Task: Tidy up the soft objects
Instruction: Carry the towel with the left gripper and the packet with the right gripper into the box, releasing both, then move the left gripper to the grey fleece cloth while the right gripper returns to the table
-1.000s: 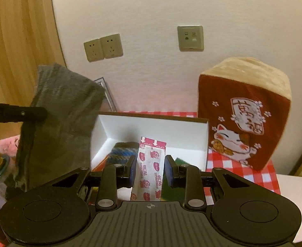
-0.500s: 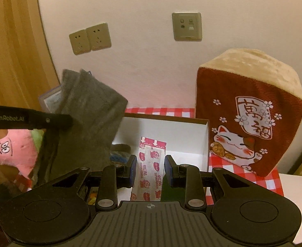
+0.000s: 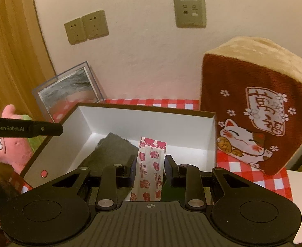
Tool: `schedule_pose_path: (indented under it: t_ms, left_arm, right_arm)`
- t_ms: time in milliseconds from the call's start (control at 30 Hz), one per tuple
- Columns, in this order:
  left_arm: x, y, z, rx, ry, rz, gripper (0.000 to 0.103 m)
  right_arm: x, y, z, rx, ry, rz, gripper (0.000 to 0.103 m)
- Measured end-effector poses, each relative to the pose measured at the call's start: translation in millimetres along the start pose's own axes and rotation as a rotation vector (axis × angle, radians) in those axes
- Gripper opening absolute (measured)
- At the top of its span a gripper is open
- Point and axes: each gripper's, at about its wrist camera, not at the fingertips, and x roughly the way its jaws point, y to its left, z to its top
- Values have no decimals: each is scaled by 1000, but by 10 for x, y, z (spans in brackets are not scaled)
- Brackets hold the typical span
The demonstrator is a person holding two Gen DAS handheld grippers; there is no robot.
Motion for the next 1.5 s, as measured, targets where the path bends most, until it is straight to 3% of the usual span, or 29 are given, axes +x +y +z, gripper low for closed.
schedule_pose_path:
  t_ms: [233,267,367,400,700,1000,1500]
  left_arm:
    - [-22,29,-50,10,9,13,29]
    - [-31,27,-57,13,9,15,30]
    - [-57,23,-81,19,9,22,34]
    - [-71,25,-92,19,8,24,35]
    - [-251,59,-199,9,10,29,42]
    - [-581,8,-333,22,-5,30,47]
    - [-1190,75,-980,21,17,49,53]
  right_arm:
    - [77,93,61,-11,-8,49,30]
    - [82,106,78,-10,-6,63,35]
    - [53,135,116,-7,-29,69,71]
    - [27,136,119,-5,-51,71,73]
    - [-131,61,115,17,-41,73,74]
    - [-392,-43,-129,74,-14,65,74]
    - [-961,-19,-676,142,-5,35,74]
